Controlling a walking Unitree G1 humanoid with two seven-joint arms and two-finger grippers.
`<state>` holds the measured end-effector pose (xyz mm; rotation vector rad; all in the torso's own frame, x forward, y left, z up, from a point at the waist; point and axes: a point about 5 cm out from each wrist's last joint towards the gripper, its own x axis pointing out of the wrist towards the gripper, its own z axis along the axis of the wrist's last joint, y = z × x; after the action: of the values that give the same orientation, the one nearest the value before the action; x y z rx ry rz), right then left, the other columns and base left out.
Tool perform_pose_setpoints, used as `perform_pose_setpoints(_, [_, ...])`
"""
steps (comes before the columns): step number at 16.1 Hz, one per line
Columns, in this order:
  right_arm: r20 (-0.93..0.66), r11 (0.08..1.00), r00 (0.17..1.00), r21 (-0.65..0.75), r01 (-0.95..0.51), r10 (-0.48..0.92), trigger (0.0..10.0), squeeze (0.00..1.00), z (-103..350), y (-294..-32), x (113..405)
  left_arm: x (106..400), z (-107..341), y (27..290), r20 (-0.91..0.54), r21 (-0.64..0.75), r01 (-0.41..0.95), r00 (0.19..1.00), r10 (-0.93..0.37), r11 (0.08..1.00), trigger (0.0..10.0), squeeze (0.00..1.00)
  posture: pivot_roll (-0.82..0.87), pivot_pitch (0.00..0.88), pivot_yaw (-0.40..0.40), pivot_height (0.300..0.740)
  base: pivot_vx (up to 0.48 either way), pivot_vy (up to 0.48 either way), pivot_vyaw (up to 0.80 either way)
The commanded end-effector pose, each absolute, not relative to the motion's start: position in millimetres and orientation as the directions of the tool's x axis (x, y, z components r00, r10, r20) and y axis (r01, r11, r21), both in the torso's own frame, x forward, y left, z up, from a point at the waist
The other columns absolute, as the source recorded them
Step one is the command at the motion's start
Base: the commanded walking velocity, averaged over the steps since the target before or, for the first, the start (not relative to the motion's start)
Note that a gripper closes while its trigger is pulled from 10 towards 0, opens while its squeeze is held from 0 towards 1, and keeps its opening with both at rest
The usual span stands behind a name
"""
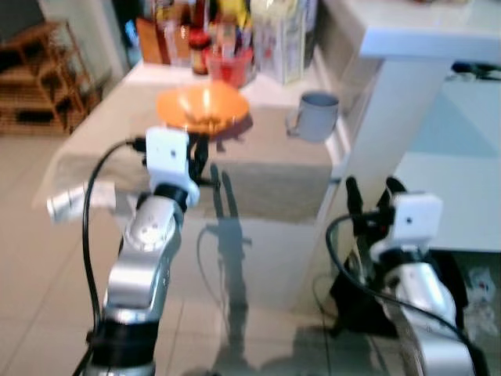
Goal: Setting the table
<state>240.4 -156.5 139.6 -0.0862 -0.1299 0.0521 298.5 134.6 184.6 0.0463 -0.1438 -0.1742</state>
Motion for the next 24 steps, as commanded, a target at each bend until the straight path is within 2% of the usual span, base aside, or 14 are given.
perform_pose_setpoints(1, [0.138,0.994,0.988,-0.096,-0.056,0.069,10.0,0.0,142.0,-153.6,243.8,299.8,182.4,138.2,0.122,0.061,0.153,0.98,-0.16,0.986,10.0,0.0,0.0,0.0,-0.01,0.718,0.0,0.0,0.0])
perform_pose_setpoints(5, [0.145,0.992,0.986,-0.099,-0.073,0.087,10.0,0.0,143.0,-151.6,247.2,300.5,185.5,136.5,0.144,0.053,0.153,0.977,-0.159,0.987,10.0,0.0,0.0,0.0,-0.009,0.718,0.0,0.0,0.0])
perform_pose_setpoints(10, [0.287,0.975,0.935,-0.138,-0.177,0.21,10.0,0.0,176.2,-133.7,254.0,298.5,201.5,130.3,0.225,0.053,0.163,0.959,-0.171,0.985,10.0,0.0,0.01,0.0,-0.016,0.718,0.311,0.352,0.0])
perform_pose_setpoints(14, [0.311,0.971,0.923,-0.143,-0.191,0.228,10.0,0.0,181.8,-129.6,254.8,297.4,209.6,124.3,0.267,0.107,0.185,0.941,-0.208,0.977,10.0,0.0,0.01,0.0,-0.018,0.718,0.352,0.32,0.0])
perform_pose_setpoints(18, [0.325,0.973,0.919,-0.142,-0.184,0.222,10.0,0.0,182.7,-129.0,253.7,300.4,213.2,115.5,0.267,0.195,0.208,0.929,-0.256,0.959,10.0,0.0,0.01,0.0,-0.014,0.718,0.438,-0.129,0.0])
perform_pose_setpoints(24, [0.369,0.979,0.91,-0.138,-0.148,0.189,10.0,0.0,203.4,-130.3,266.5,301.4,216.9,112.8,0.291,0.178,0.212,0.921,-0.257,0.961,10.0,0.0,0.01,0.0,-0.009,0.718,0.0,0.0,0.0])
